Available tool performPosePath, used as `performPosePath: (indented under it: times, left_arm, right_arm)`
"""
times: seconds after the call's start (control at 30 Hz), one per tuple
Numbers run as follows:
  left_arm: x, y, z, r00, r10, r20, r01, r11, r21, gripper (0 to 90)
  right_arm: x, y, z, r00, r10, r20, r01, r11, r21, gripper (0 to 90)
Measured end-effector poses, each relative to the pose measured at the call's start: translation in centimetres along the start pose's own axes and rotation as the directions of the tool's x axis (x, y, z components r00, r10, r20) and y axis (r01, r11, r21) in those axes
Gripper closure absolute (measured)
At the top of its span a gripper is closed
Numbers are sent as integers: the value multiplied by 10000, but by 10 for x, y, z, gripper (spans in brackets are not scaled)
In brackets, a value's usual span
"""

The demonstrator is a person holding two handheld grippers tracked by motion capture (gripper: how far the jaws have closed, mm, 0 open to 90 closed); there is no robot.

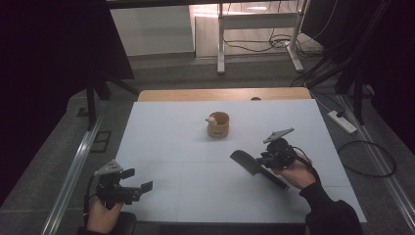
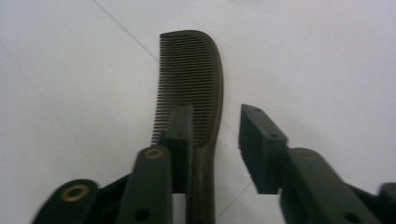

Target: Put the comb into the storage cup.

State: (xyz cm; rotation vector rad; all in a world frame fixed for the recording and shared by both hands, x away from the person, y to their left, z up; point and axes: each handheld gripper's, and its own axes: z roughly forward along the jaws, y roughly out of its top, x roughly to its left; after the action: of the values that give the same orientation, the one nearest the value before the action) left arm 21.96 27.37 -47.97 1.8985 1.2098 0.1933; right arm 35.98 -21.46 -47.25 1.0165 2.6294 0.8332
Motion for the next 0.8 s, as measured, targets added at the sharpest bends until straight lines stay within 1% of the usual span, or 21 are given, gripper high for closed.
performPosePath:
  times: [0.13, 0.27, 0.33, 0.4, 0.47, 0.53, 0.6, 0.8]
  left_arm:
    - [0, 0, 0, 10000, 37, -35, -37, 10000, 25, 47]
    - [-1, 0, 1, 9999, 89, -98, -88, 9999, 72, 47]
    - [-2, 0, 1, 9998, 133, -137, -132, 9999, 99, 46]
    - [-3, 1, 1, 9997, 178, -164, -176, 9998, 127, 46]
    - [-3, 1, 1, 9996, 239, -170, -236, 9996, 136, 45]
    - [-3, 1, 1, 9995, 271, -174, -269, 9995, 143, 44]
    - [-4, 1, 1, 9994, 308, -179, -305, 9994, 159, 44]
    - [-6, 1, 3, 9983, 531, -242, -525, 9983, 262, 42]
  right_arm:
    - [3, -4, -7, 9999, -56, -140, 55, 9999, -85, 552]
    - [7, -7, -12, 9997, -148, -183, 146, 9998, -100, 470]
    - [8, -9, -14, 9996, -161, -252, 161, 9999, 3, 421]
    - [10, -10, -15, 9996, -165, -208, 166, 9998, 71, 362]
    - [12, -11, -17, 9996, -130, -251, 134, 9998, 155, 324]
    - [15, -13, -20, 9991, -125, -401, 132, 9998, 172, 291]
    - [16, -15, -23, 9989, -189, -438, 197, 9996, 190, 272]
    - [17, -24, -32, 9982, -131, -577, 141, 9998, 164, 201]
